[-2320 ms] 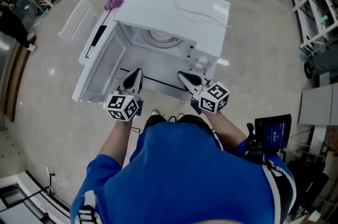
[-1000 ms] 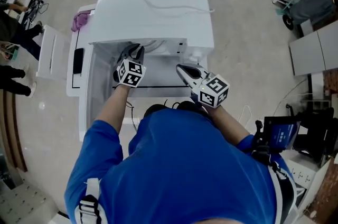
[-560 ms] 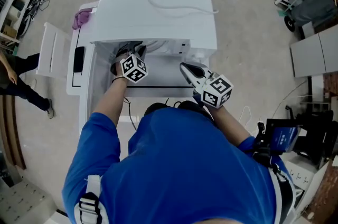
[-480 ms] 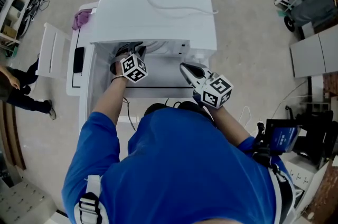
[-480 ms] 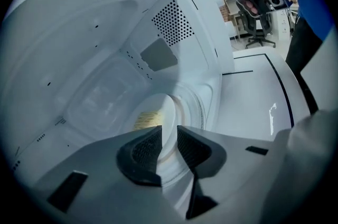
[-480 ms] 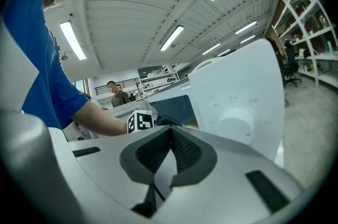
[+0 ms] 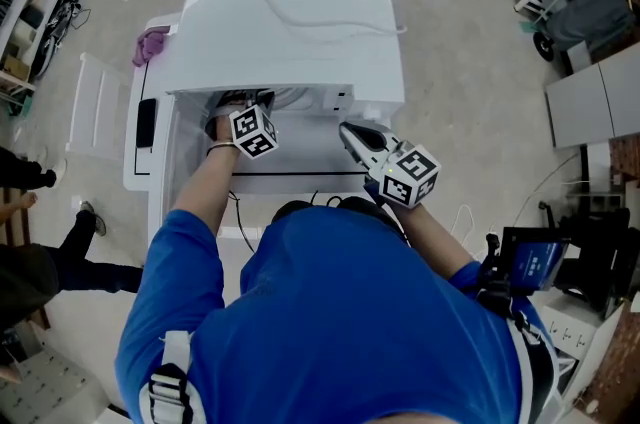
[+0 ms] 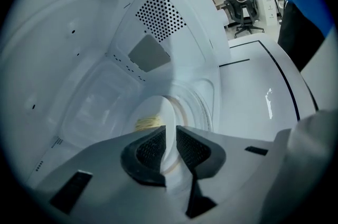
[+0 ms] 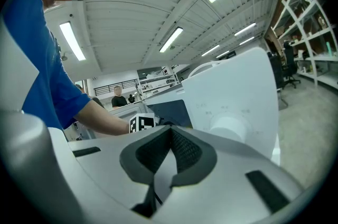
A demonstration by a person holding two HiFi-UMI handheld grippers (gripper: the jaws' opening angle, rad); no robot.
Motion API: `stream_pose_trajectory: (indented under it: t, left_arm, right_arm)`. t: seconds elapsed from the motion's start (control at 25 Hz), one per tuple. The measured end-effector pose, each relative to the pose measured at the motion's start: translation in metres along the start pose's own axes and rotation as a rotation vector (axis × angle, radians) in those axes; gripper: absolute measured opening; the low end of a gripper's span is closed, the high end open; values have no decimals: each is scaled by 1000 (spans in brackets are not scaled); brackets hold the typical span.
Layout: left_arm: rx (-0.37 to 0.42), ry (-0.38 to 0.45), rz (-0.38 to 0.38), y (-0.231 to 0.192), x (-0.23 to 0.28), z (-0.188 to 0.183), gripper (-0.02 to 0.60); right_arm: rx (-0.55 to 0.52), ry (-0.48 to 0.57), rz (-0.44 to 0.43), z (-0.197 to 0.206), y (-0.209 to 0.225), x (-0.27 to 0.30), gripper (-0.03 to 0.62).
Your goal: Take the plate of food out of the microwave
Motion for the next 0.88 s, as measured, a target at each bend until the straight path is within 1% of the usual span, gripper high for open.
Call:
stream_pose_trajectory:
  t: [0.12,0.36,0.64,0.76,0.88]
  left_arm:
    - [11,1,15,1,0,0,51]
    - [-1,1,27,1,-3,0,46]
    - [-29,18,22,8,-23,-2,44]
    - [-51,24,20,16,-32,-2,44]
    - [-57,22,21,25,-39,-2,44]
  right_arm:
    - [-1,-3,-2,0,0,1,-8]
    - [-1,-7,-13,-1,2,3,-8]
    - [8,-19,-38,5,-3,7,-8]
    - [12,-28,-53,10,-6,9,-8]
    - [19,-39,-69,15,-7,11,-8]
Point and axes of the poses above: the fingertips, and each gripper's own axes: x forward along the fingers, y to its right, z out of its underside, the point moved 8 cm from there along -x, backward along the fingers, and after that the axes turned 5 degrees about -z, right-handed, at the moved point
